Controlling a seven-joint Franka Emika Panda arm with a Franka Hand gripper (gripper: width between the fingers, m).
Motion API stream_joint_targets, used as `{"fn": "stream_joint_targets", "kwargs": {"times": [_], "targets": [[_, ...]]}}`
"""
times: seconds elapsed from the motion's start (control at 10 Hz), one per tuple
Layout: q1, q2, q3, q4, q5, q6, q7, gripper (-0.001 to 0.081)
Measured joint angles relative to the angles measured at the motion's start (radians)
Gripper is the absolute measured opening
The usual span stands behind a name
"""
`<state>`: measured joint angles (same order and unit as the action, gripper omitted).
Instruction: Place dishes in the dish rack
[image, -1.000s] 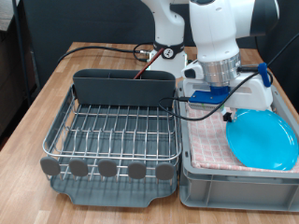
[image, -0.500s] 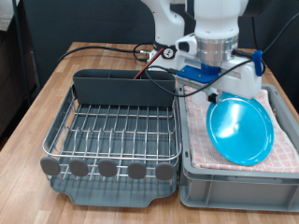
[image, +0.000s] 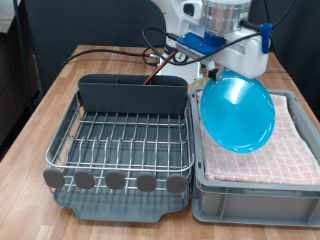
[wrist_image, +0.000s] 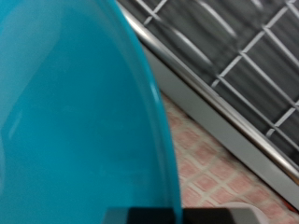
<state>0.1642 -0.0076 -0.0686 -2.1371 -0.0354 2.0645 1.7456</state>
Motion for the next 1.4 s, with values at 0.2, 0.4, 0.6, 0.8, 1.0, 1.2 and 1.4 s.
{"fn": "stream_joint_targets", "kwargs": {"times": [0.2,0.4,0.6,0.8,1.0,1.2,1.4], "targets": [[-0.012,-0.022,-0.023,0.033,-0.001,-0.107,0.006,0.0018],[-0.016,-0.026,-0.026,0.036,-0.001,-0.123,0.005,0.0018],[-0.018,-0.026,-0.031,0.034,-0.010,-0.127,0.000,0.0018],[-0.032,-0.042,-0.058,0.020,-0.063,-0.141,-0.084,0.0018],[-0.053,-0.076,-0.091,-0.012,-0.144,-0.140,-0.240,0.0018],[-0.074,-0.110,-0.129,-0.054,-0.249,-0.074,-0.429,0.0018],[-0.096,-0.137,-0.175,-0.093,-0.329,0.045,-0.611,0.0018]]}}
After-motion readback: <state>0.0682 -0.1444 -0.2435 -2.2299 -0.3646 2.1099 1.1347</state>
